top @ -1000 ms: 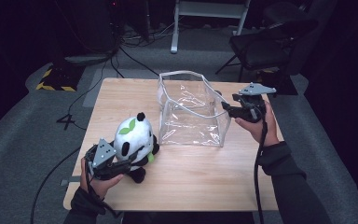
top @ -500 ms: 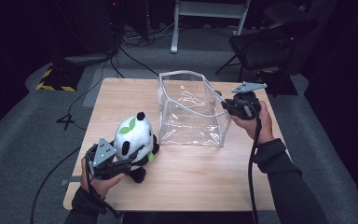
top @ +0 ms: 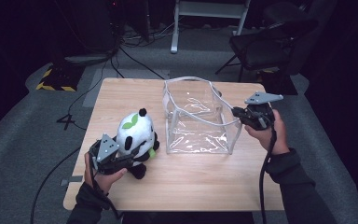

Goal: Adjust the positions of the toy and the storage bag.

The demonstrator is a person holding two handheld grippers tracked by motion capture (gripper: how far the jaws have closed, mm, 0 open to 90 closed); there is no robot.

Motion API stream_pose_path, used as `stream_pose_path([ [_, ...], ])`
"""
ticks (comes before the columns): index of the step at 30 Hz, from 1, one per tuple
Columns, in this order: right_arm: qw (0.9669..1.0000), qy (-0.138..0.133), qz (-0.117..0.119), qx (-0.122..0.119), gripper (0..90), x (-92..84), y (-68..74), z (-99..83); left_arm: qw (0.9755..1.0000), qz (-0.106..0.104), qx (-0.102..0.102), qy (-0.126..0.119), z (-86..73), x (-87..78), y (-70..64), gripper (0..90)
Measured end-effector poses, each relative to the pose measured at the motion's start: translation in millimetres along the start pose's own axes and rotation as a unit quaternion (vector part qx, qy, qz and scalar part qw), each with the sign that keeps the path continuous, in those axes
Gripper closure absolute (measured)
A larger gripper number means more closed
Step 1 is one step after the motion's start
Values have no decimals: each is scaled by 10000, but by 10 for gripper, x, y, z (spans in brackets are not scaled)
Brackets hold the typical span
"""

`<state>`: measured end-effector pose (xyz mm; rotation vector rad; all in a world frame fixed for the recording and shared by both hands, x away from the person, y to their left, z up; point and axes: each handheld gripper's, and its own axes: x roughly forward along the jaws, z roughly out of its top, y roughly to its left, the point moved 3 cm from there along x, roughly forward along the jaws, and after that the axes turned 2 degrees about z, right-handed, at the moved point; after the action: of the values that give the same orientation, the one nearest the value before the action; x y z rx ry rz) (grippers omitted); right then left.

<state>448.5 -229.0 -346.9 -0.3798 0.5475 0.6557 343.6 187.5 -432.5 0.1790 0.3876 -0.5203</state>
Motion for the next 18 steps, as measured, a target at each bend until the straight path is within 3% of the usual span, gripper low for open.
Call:
stream_pose_path([
  [11,10000,2,52,7,839,-351,208,-220,9998,57,-172,-25,99,245,-4,291],
  [15,9999,-81,123,48,781,-414,257,-242,9999,54,-150,-19,103,256,4,292],
  [18,9996,-231,112,150,682,-482,226,-253,9999,3,-156,-29,88,242,26,294],
])
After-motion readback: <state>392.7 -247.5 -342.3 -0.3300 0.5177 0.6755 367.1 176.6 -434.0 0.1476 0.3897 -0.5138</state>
